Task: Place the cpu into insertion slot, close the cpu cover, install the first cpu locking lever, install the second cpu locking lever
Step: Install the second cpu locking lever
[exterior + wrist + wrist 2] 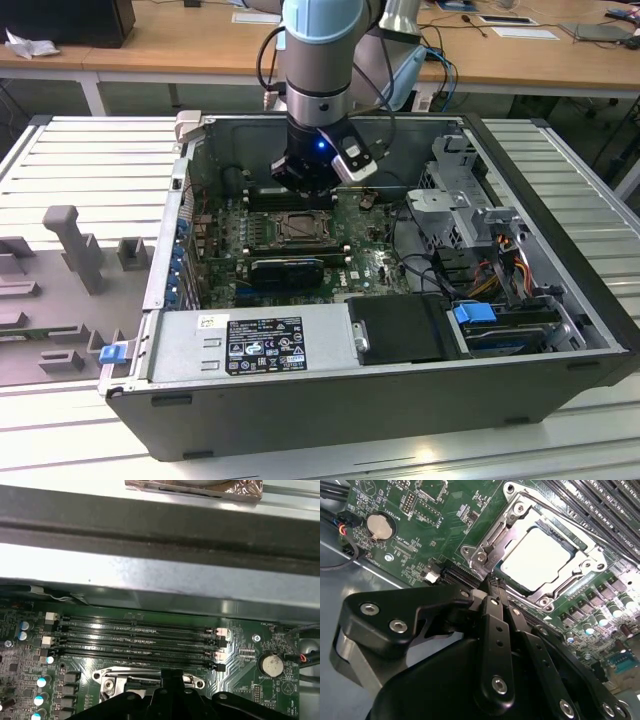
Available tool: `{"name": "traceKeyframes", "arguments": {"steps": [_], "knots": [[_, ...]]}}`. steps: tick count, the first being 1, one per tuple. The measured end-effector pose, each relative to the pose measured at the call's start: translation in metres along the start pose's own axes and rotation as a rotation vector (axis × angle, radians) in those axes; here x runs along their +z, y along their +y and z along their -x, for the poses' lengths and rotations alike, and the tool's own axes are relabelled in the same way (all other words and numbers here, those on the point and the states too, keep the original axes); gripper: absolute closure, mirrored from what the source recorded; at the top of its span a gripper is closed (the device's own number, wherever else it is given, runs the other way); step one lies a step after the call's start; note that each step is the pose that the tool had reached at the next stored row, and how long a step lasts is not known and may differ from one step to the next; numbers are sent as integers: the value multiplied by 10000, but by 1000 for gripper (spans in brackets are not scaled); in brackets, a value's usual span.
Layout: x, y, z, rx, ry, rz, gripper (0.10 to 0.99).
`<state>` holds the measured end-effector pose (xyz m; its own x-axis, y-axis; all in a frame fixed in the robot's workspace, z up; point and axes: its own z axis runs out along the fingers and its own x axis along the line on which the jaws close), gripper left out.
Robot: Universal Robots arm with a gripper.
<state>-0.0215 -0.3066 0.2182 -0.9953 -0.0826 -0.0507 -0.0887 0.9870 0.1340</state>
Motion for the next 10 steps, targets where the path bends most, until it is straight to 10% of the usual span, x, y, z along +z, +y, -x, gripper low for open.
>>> {"name": "traceKeyframes", "arguments": {"steps": [10], "knots": [[-79, -46, 2, -1, 0, 0, 980]]}}
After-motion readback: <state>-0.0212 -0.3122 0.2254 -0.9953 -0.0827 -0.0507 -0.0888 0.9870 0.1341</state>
